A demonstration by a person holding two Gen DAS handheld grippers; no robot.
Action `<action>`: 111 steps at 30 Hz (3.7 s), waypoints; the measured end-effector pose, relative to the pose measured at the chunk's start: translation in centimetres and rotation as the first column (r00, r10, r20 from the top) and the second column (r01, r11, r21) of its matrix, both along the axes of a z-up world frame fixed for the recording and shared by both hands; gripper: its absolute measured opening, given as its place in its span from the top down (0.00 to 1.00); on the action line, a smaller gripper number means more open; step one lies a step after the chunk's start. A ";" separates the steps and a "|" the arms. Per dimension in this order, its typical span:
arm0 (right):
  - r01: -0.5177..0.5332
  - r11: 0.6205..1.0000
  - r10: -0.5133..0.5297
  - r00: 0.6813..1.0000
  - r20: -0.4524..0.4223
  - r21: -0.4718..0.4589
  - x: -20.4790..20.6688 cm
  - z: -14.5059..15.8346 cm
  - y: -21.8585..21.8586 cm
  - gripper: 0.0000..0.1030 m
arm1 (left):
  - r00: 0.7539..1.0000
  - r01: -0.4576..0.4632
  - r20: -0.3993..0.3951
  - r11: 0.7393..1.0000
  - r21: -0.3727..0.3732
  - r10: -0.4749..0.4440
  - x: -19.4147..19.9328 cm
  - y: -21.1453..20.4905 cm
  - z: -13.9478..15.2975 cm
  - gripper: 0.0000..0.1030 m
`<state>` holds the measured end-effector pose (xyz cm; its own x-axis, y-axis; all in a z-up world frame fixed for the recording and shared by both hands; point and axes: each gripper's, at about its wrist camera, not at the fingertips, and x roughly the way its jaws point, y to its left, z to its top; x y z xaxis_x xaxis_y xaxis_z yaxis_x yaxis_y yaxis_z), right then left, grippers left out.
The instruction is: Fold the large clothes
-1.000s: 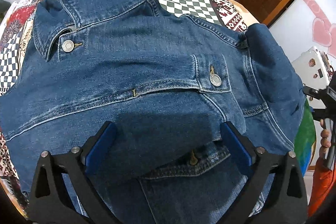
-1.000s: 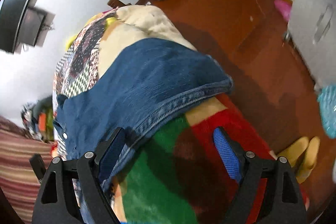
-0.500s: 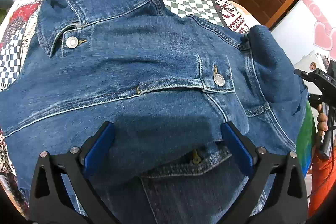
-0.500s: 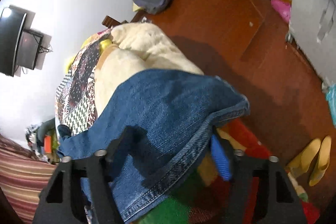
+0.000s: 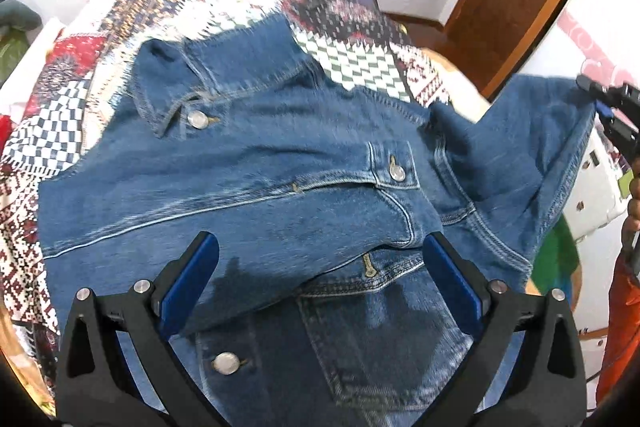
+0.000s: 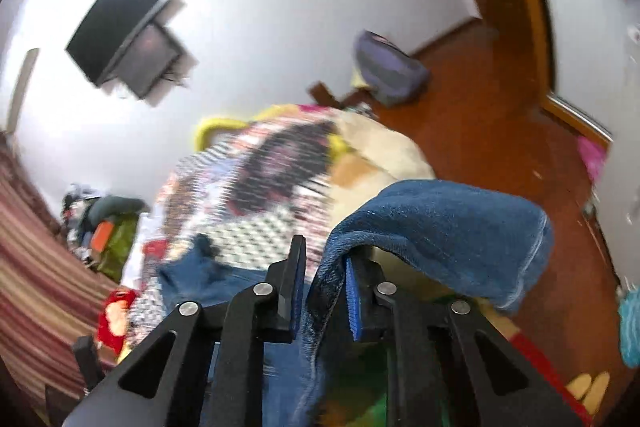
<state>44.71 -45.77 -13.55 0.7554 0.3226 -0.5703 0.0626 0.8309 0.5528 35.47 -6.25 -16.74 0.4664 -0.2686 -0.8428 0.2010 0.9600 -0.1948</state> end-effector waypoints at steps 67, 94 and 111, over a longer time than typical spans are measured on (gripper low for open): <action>-0.535 0.805 0.398 0.808 -0.435 -0.256 0.5 -11.9 16.3 0.86 | 0.993 0.018 0.096 0.880 0.474 -0.072 6.1 0.6 -2.6 0.00; -0.495 0.720 0.280 0.848 -0.450 -0.485 -2.7 -13.8 15.6 0.22 | 0.968 -0.223 -0.081 0.963 0.152 0.237 -0.7 13.1 -8.1 0.00; -0.458 0.839 0.357 0.871 -0.338 -0.295 -2.7 -9.4 16.3 0.22 | 0.994 0.068 0.051 0.933 0.352 -0.092 0.8 0.6 -2.0 0.00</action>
<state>42.04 -29.45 -22.97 0.4091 0.3051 -0.8600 -0.2275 0.9468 0.2276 36.22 -5.62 -18.71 0.5124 -0.0014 -0.8587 0.2810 0.9452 0.1661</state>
